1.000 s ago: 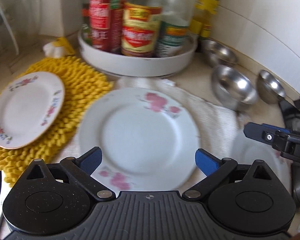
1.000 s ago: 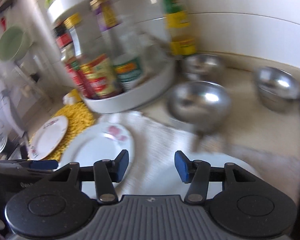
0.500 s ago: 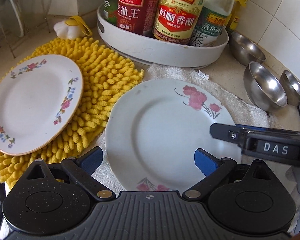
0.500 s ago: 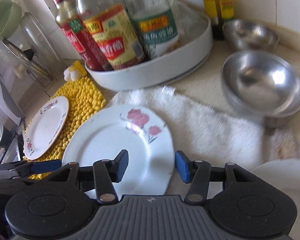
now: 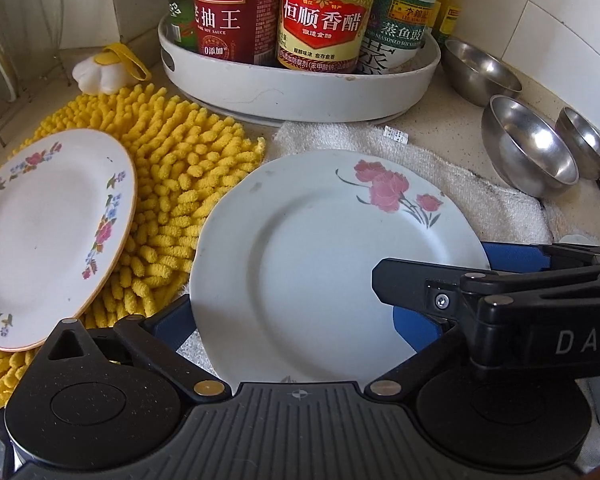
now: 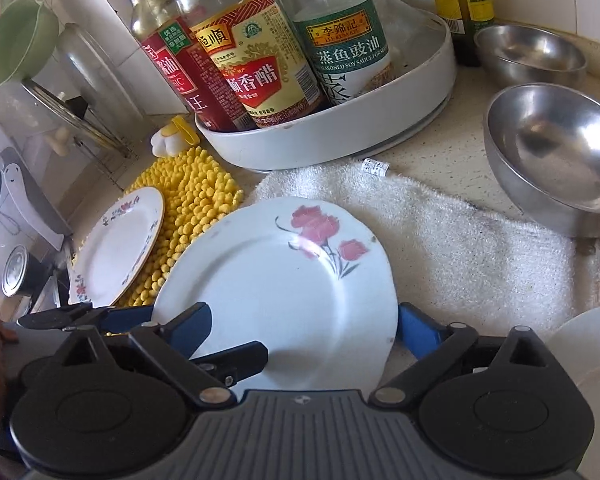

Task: Organize plates and bowls
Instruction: 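Lift the pink-flower plate with both grippers toward the other pink plate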

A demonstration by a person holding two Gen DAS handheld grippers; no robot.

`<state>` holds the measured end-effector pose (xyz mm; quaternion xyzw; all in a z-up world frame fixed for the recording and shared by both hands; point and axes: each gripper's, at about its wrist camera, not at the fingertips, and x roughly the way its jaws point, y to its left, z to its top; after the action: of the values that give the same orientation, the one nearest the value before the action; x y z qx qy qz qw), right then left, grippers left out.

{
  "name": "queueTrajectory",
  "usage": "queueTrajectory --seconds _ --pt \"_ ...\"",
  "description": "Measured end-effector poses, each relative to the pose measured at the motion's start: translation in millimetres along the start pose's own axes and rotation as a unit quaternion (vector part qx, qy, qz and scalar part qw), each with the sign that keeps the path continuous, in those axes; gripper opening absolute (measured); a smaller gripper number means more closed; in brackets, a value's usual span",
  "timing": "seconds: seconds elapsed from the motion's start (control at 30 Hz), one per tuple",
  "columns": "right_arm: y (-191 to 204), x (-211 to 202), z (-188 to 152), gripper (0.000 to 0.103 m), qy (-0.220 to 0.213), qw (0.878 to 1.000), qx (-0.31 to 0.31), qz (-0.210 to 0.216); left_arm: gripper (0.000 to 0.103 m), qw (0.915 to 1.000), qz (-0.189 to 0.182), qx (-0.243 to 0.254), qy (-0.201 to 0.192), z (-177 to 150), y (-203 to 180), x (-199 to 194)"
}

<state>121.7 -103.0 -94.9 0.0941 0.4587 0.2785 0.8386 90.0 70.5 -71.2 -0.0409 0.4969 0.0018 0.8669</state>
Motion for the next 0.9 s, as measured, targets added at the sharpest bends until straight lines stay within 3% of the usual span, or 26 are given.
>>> queueTrajectory --seconds 0.2,0.37,0.9 --pt "1 -2 1 0.089 -0.003 1.0 -0.001 -0.016 0.103 1.0 0.001 -0.004 0.002 3 0 1" --pt "-4 -5 1 0.084 -0.005 1.0 0.009 -0.011 0.1 1.0 0.007 -0.006 -0.001 4 0 0" --pt "0 -20 -1 0.084 -0.034 0.999 0.001 -0.002 0.1 0.9995 0.02 0.003 -0.024 5 -4 -10"
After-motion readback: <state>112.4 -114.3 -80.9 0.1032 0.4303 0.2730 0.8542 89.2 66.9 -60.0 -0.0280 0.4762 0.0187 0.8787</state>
